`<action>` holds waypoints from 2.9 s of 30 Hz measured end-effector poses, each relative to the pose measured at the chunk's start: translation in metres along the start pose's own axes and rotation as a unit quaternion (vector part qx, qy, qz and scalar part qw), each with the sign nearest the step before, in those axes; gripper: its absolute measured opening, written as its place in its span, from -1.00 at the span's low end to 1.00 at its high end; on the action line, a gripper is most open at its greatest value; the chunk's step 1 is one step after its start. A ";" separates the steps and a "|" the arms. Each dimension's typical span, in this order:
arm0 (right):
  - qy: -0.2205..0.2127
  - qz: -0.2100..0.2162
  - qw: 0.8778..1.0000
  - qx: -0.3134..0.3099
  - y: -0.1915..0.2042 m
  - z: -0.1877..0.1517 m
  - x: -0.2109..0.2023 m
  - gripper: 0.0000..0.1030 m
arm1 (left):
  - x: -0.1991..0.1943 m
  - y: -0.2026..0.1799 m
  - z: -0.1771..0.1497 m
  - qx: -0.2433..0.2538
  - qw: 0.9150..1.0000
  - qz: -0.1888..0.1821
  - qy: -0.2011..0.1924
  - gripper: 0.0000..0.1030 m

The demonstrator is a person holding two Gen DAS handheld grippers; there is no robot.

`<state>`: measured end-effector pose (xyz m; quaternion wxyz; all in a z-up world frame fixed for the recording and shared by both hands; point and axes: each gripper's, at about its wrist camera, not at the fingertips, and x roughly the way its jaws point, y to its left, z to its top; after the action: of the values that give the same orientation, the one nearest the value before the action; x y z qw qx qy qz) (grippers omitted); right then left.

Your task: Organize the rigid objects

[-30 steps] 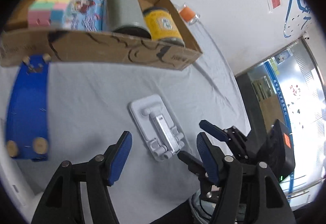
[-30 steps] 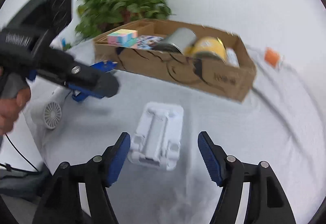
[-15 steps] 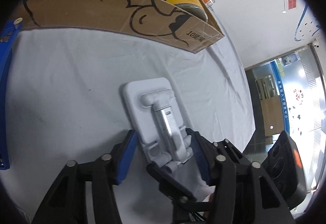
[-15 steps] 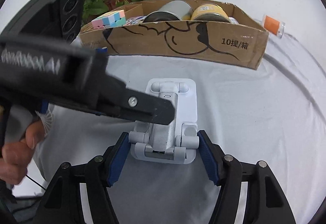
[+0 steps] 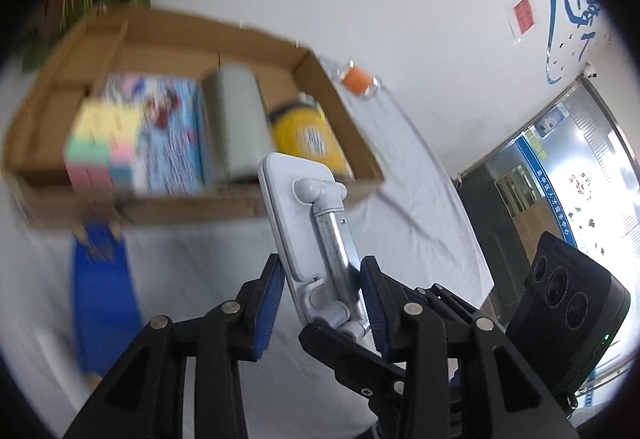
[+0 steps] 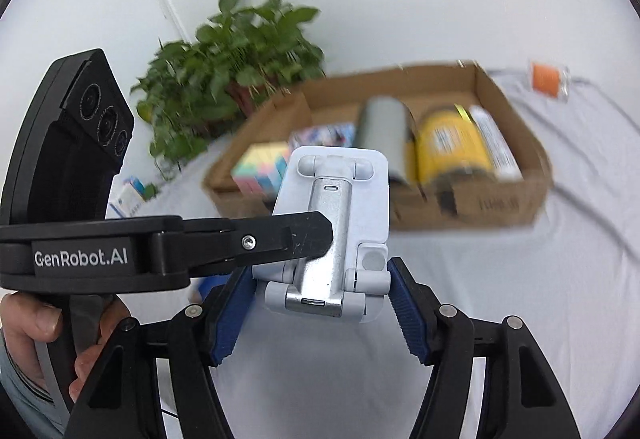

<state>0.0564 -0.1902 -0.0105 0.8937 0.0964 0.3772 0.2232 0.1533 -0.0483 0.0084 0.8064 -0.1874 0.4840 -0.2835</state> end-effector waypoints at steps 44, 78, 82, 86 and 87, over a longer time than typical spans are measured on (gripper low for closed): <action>0.108 -0.068 0.990 -0.054 0.024 0.157 0.218 -0.78 | -0.081 0.123 0.049 0.000 0.992 0.110 -0.067 0.28; 0.111 -0.059 0.986 -0.109 0.085 -0.068 0.136 0.09 | -0.093 0.113 -0.031 -0.083 0.991 0.103 -0.038 0.21; 0.111 0.040 0.993 0.017 0.039 -0.065 0.116 -0.07 | -0.098 0.115 -0.036 -0.090 0.989 0.106 -0.050 0.21; 0.109 0.233 0.918 0.300 -0.060 -0.083 0.098 -0.13 | -0.087 0.101 -0.030 -0.071 0.993 0.081 -0.046 0.21; 0.108 0.250 0.904 0.331 -0.075 -0.089 0.093 -0.09 | -0.081 0.096 -0.028 -0.067 0.994 0.072 -0.041 0.21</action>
<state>0.0743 -0.2117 -0.1567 0.6793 0.4527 0.4869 0.3106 0.1248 0.0769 -0.0055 0.8296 -0.2171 0.4807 -0.1833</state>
